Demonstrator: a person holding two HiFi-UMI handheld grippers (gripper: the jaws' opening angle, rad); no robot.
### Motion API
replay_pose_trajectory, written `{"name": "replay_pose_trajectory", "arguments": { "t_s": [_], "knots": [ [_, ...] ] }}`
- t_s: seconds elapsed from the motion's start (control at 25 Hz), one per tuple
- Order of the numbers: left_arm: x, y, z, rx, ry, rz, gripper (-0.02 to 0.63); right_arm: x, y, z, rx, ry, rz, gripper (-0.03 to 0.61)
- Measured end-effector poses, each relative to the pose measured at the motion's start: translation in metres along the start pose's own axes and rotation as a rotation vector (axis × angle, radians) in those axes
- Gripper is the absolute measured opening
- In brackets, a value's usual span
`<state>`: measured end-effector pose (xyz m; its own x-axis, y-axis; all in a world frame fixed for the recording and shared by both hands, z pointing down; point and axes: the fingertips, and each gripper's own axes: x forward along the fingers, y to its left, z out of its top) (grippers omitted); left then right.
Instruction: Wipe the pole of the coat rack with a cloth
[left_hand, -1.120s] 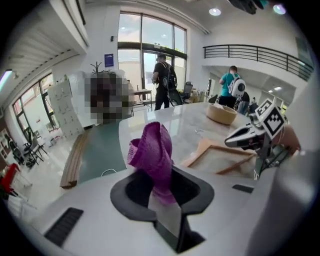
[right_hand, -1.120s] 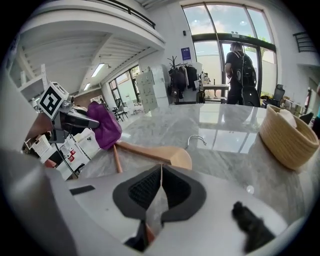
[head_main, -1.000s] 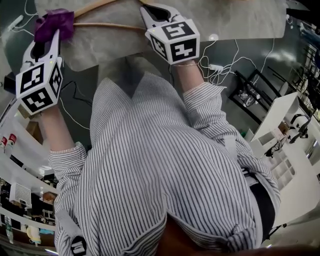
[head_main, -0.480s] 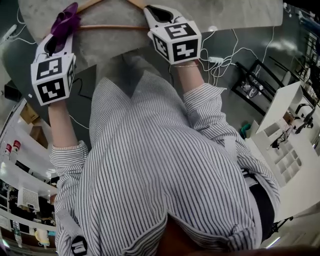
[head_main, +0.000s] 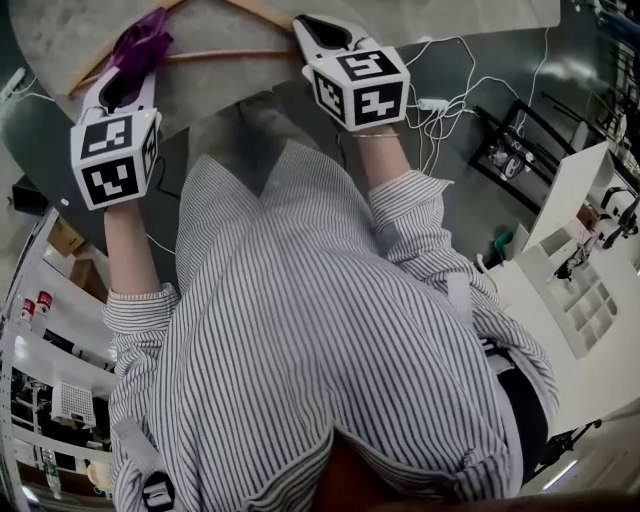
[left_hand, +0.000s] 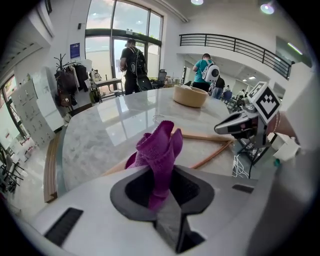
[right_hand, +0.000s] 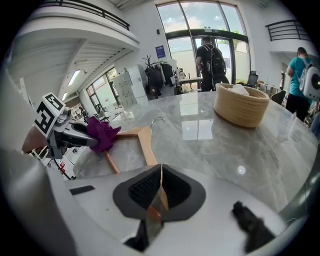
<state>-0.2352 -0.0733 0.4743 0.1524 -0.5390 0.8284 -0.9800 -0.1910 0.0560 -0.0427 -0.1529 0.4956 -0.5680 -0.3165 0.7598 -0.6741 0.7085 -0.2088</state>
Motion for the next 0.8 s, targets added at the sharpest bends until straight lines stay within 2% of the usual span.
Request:
{"name": "replay_pose_trajectory", "arguments": {
  "t_s": [0.8],
  "knots": [
    [0.020, -0.066, 0.020, 0.047, -0.013, -0.075, 0.094, -0.032, -0.030, -0.032, 0.065, -0.024, -0.036, 0.017]
  ]
}}
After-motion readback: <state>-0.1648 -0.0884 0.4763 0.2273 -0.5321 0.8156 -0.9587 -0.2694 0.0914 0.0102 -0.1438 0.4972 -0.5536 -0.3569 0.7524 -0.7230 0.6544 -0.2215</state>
